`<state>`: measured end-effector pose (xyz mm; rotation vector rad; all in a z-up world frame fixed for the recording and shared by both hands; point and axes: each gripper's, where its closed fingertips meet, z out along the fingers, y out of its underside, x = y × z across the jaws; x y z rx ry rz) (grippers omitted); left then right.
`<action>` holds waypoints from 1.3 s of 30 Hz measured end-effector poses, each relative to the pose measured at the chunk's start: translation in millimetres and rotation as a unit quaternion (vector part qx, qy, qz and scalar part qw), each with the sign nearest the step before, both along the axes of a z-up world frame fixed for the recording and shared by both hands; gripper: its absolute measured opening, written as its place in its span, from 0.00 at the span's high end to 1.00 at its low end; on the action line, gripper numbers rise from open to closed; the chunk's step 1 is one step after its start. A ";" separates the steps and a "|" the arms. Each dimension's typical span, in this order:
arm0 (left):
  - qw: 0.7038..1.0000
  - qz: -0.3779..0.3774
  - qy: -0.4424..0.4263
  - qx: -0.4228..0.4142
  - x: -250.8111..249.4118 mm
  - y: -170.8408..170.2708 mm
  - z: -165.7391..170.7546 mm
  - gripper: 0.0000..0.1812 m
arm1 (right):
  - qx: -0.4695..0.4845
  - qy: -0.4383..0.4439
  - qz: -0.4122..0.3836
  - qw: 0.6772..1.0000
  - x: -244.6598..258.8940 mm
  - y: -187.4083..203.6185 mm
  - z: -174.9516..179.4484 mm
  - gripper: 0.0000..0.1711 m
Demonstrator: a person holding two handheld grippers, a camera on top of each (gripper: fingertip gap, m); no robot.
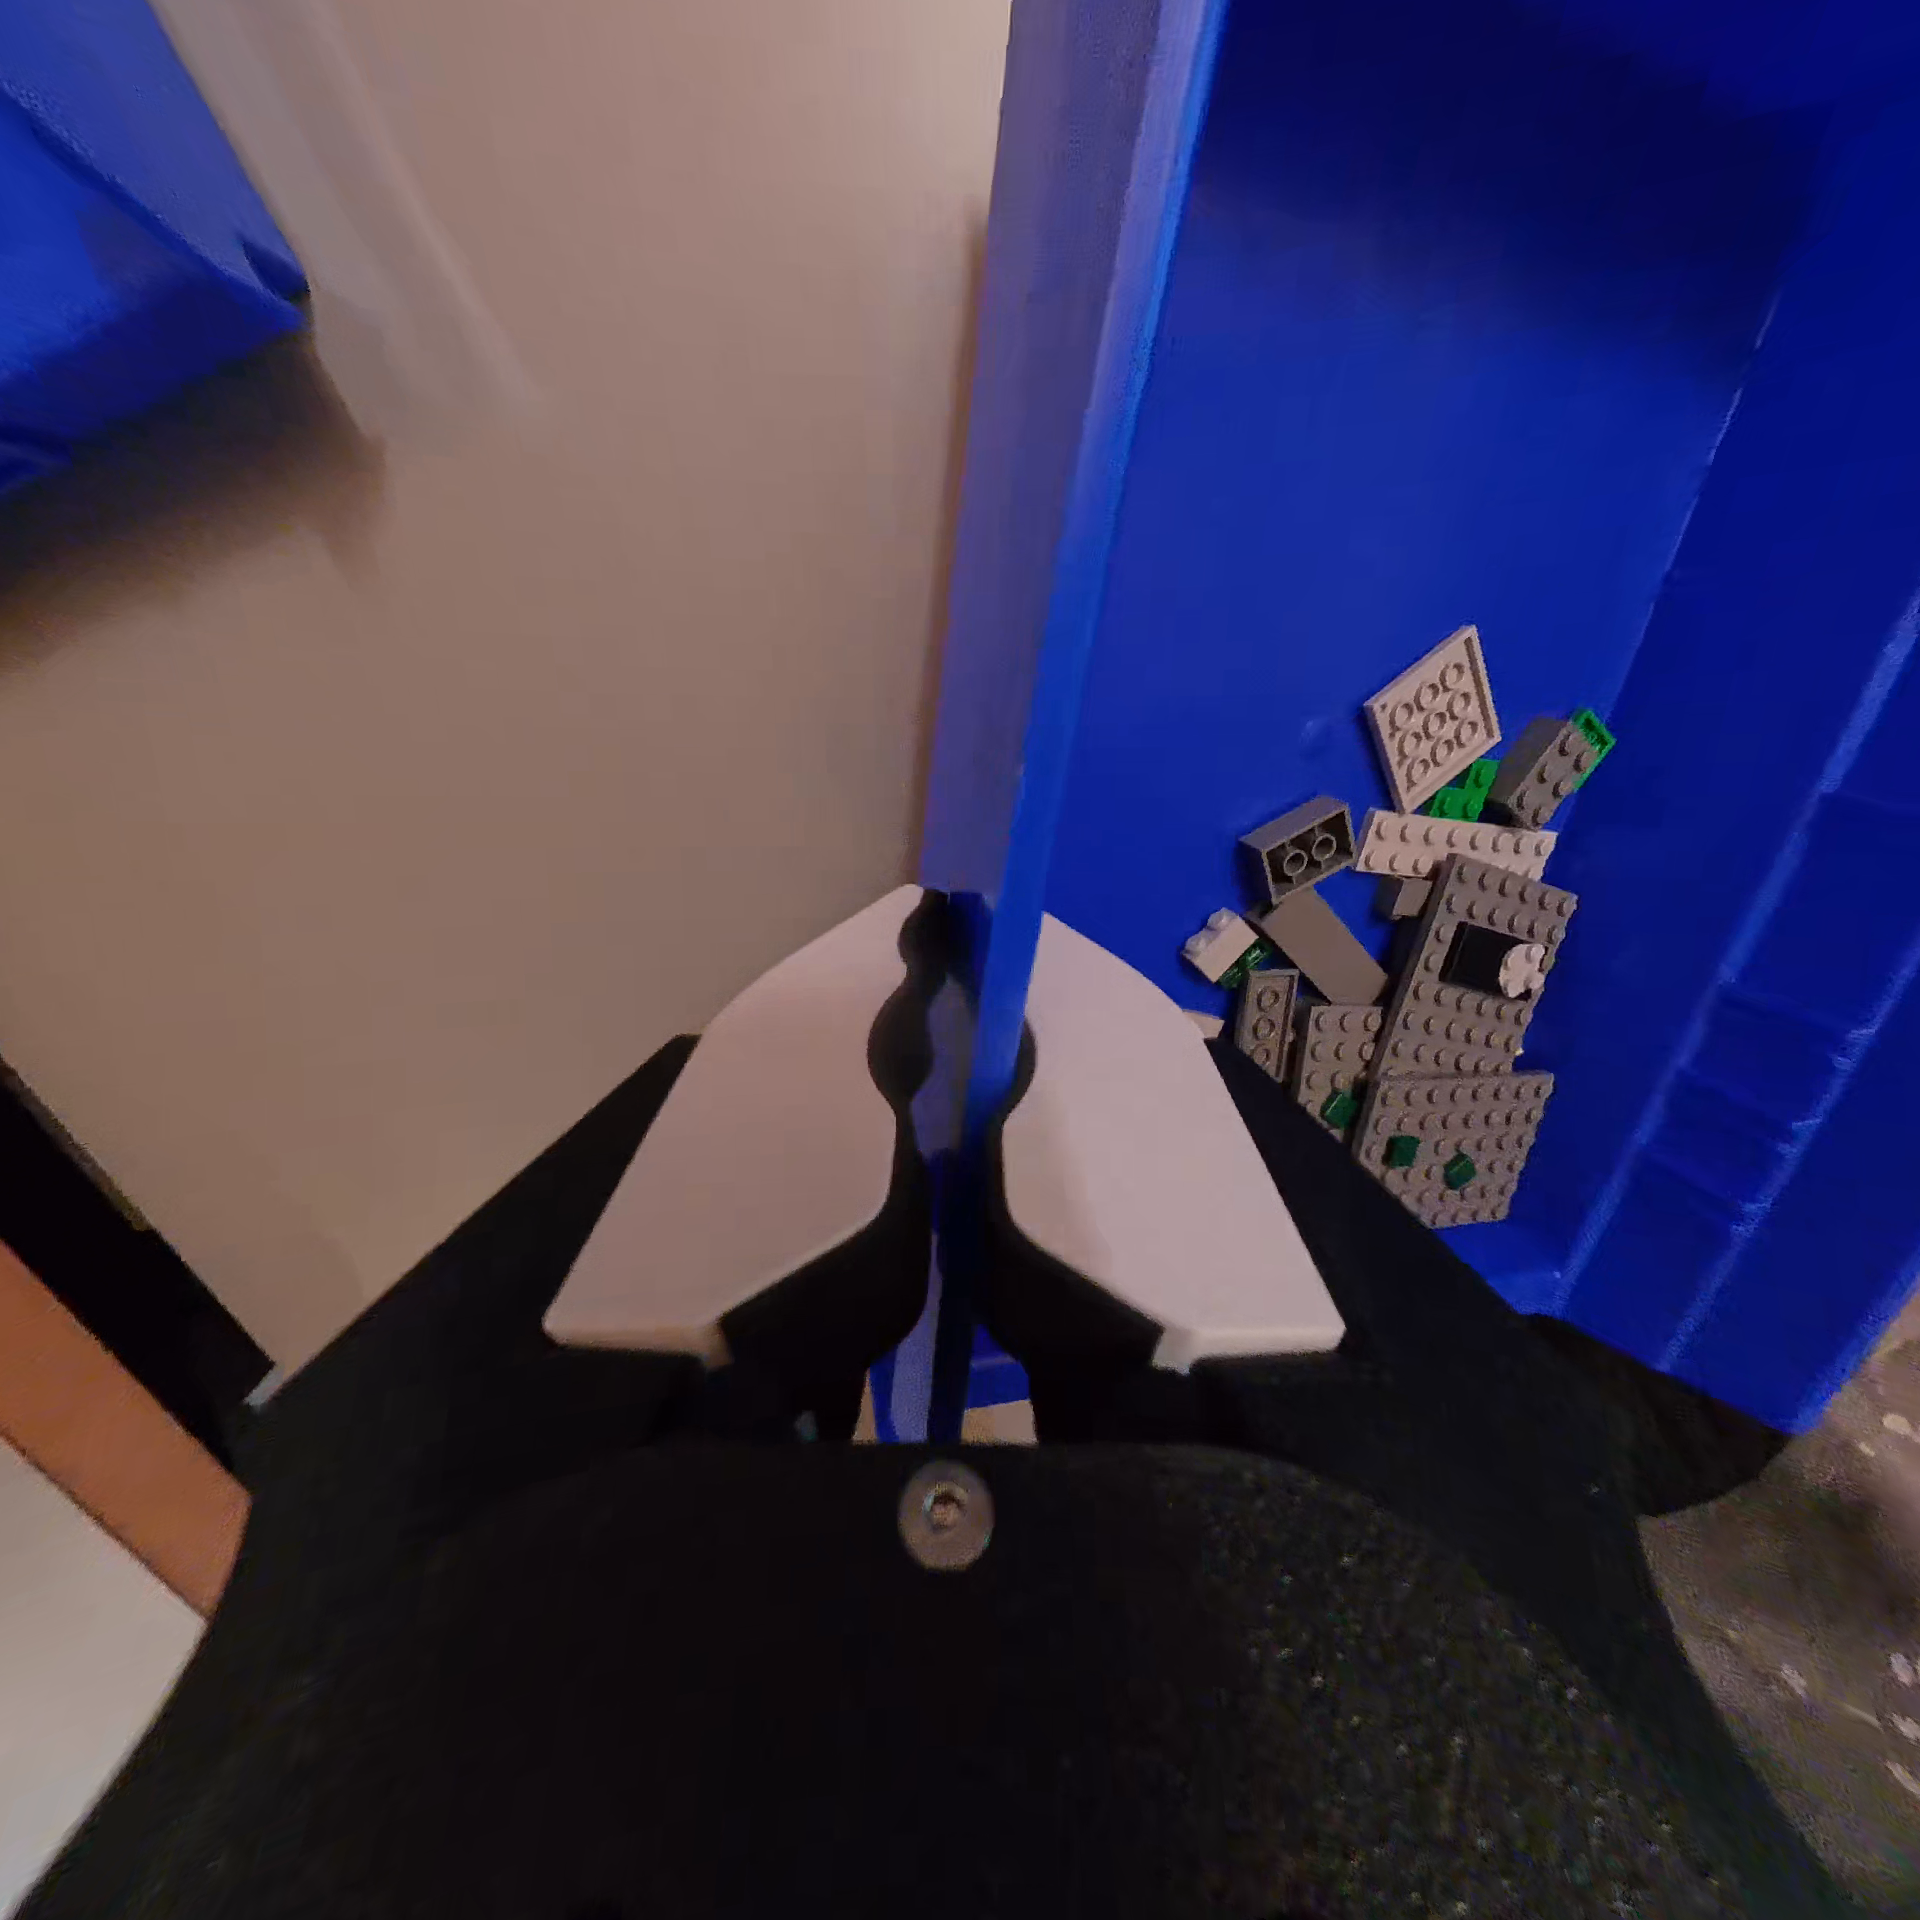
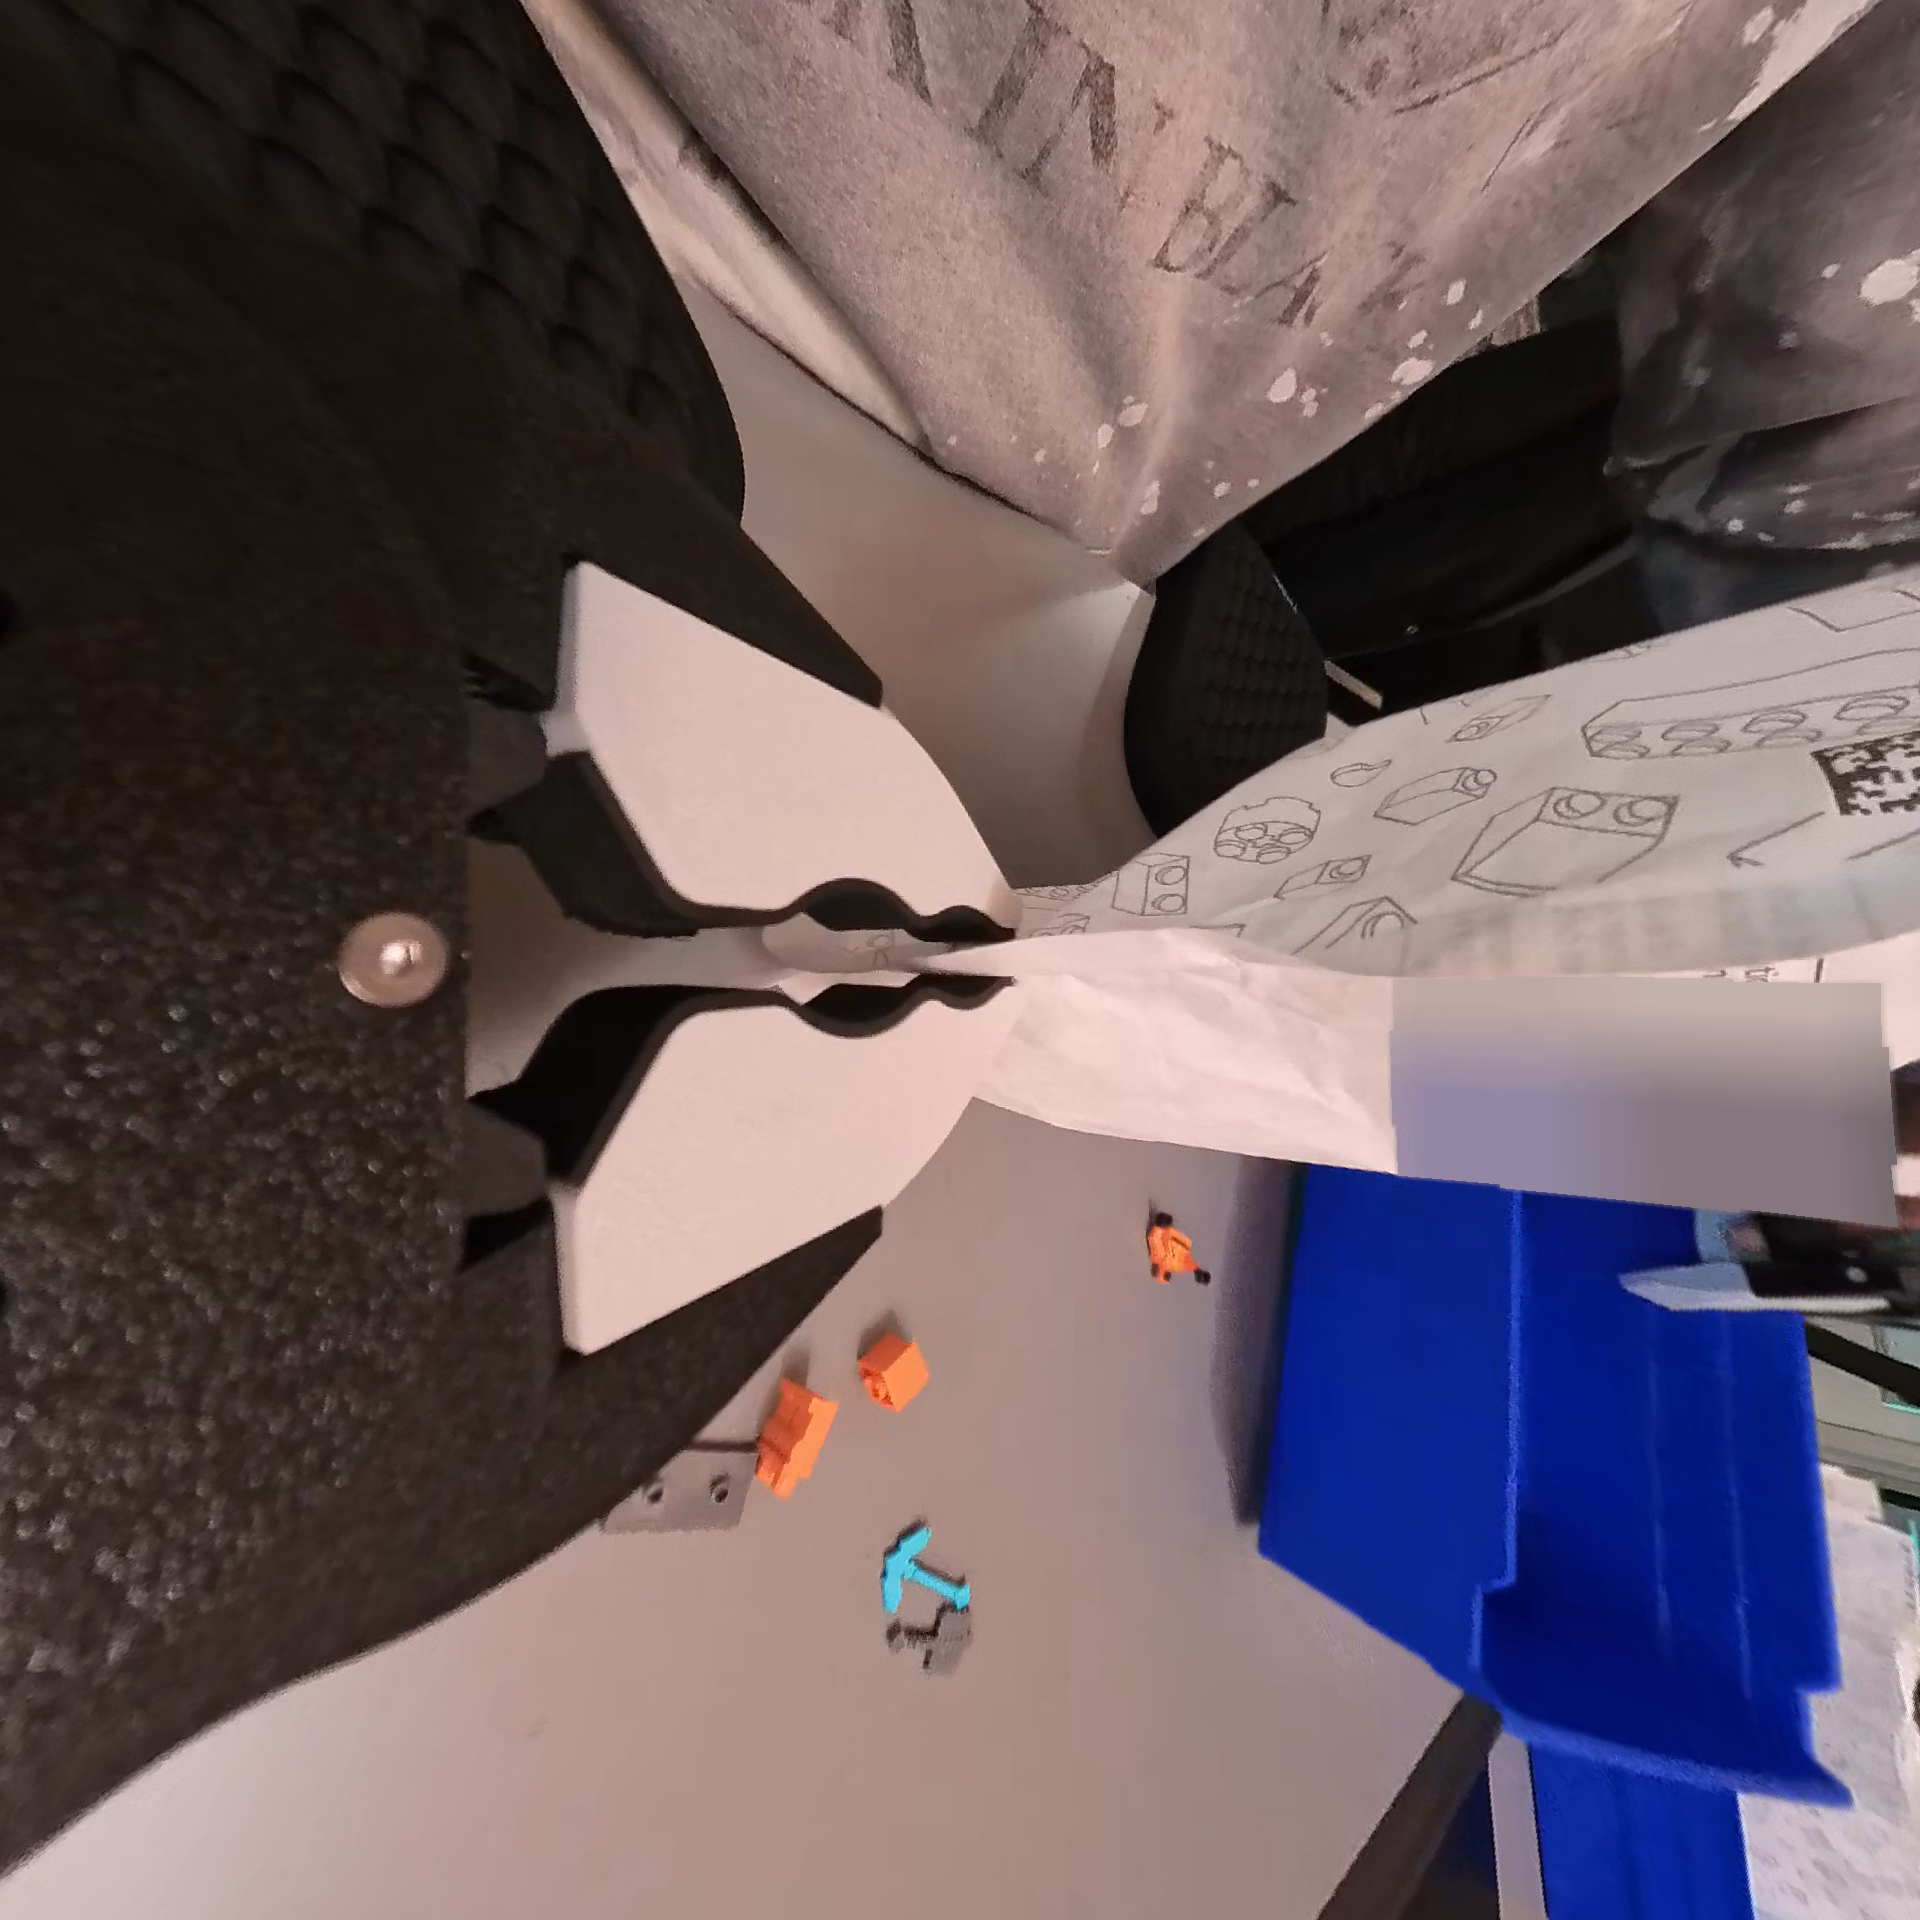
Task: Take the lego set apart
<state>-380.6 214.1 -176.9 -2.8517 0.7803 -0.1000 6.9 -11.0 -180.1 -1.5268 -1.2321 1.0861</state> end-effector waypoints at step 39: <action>0.958 -0.125 -0.115 0.231 243.2 48.4 227.9 0.97 | -0.091 0.034 -0.082 0.992 -33.2 35.8 -11.2 0.98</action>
